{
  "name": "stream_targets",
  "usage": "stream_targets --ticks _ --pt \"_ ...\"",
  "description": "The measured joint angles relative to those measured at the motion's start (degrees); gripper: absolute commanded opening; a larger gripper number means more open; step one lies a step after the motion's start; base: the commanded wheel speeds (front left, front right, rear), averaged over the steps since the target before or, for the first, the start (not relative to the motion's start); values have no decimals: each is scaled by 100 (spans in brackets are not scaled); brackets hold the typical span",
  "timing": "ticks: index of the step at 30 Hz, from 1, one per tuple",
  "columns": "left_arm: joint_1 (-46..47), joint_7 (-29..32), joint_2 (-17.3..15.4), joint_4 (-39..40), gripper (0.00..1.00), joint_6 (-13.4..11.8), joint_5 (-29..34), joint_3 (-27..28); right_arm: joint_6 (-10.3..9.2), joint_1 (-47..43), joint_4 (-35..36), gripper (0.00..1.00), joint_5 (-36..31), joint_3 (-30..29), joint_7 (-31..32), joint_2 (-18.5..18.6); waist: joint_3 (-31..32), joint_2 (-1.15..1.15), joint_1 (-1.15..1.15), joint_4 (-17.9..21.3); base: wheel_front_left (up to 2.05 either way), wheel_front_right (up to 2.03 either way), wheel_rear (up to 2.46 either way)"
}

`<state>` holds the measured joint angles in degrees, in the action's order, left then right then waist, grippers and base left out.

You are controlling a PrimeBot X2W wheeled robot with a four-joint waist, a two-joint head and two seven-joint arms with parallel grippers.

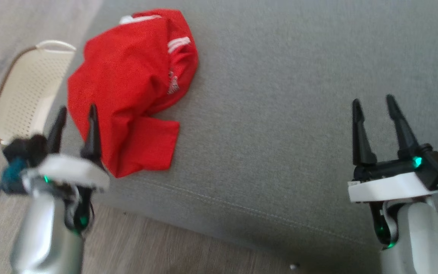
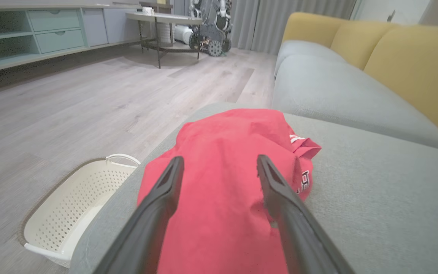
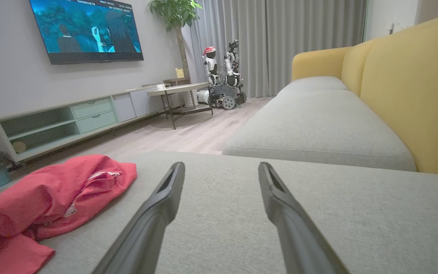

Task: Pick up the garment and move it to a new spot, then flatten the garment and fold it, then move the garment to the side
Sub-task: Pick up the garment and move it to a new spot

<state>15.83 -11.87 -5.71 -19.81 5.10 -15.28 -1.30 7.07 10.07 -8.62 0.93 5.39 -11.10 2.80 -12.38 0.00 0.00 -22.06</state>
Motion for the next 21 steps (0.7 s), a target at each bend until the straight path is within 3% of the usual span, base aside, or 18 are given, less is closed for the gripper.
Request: stream_targets --ticks 8,21 --pt "1451 895 -312 -1125 100 124 -190 -156 0 85 382 100 -219 -57 178 3 -546 0 0 313 0 0 0" --pt "2702 1341 -748 -2805 100 164 -93 -348 0 186 534 100 -225 90 189 4 -965 0 1 766 0 0 0"
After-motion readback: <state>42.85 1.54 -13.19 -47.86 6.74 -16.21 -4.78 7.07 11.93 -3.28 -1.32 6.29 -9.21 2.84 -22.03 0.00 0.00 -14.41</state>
